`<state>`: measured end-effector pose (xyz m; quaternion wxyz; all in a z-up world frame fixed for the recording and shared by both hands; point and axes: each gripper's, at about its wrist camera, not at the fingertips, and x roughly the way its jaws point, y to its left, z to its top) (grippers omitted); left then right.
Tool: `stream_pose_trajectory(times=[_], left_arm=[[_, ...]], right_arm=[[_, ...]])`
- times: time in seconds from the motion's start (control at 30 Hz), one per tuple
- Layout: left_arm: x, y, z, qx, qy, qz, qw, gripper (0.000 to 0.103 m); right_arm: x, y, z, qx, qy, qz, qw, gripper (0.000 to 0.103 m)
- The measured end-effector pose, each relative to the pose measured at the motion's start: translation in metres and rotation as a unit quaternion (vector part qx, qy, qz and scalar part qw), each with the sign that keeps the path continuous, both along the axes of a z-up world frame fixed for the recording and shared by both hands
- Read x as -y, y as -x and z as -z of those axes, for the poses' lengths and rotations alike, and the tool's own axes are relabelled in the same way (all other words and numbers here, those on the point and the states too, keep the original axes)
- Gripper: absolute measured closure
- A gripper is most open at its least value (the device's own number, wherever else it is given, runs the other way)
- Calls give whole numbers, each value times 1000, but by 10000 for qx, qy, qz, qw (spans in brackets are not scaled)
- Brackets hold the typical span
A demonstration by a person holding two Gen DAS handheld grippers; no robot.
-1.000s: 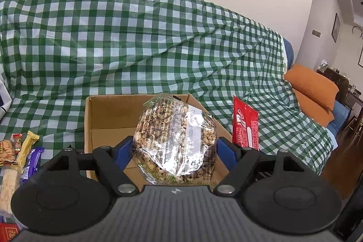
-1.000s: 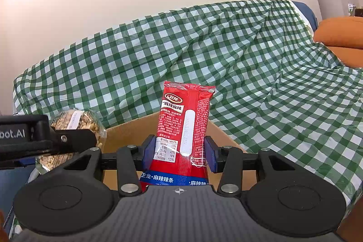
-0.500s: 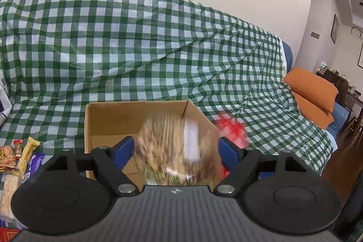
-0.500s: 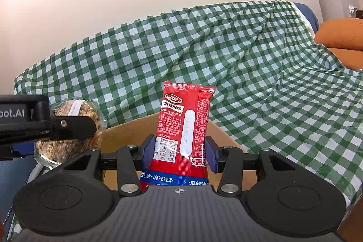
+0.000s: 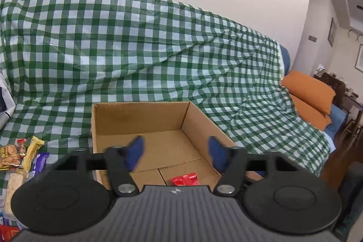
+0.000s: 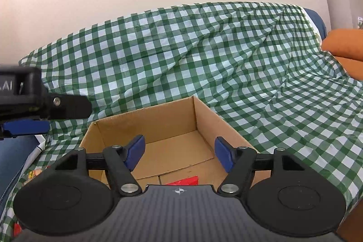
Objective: Organize snacks
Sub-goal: 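Move both open tools back to the snack pile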
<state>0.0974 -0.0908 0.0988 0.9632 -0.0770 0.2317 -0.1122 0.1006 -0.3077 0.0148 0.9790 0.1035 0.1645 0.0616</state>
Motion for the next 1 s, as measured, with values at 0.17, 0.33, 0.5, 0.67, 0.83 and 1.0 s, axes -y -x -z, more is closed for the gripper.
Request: stream_pose_trajectory(times=[0.17,0.33,0.5,0.67,0.83,1.0], left_arm=[[-34,17,12,23,-50,-16,10000,75],[-104,28,31,-58,-242,-356,9991,75],[-189,33,54,-351,-296,-813,9956,75],[-250,52,92,-767,213,-1029,9915,75],[-276,76,88,-213,815,-1447,9859,74],[-281,80,86,-89,888,-1593,9832,72]], right_arm=[[-8,3,1,11,190,-99,9998,34],[-18,10,3,82,385,-264,9989,56],[-31,19,2,252,500,-515,9971,68],[-53,30,0,391,758,-853,9927,68],[-88,45,-12,380,822,-1430,9856,68],[-147,58,-14,143,723,-2225,9721,68]])
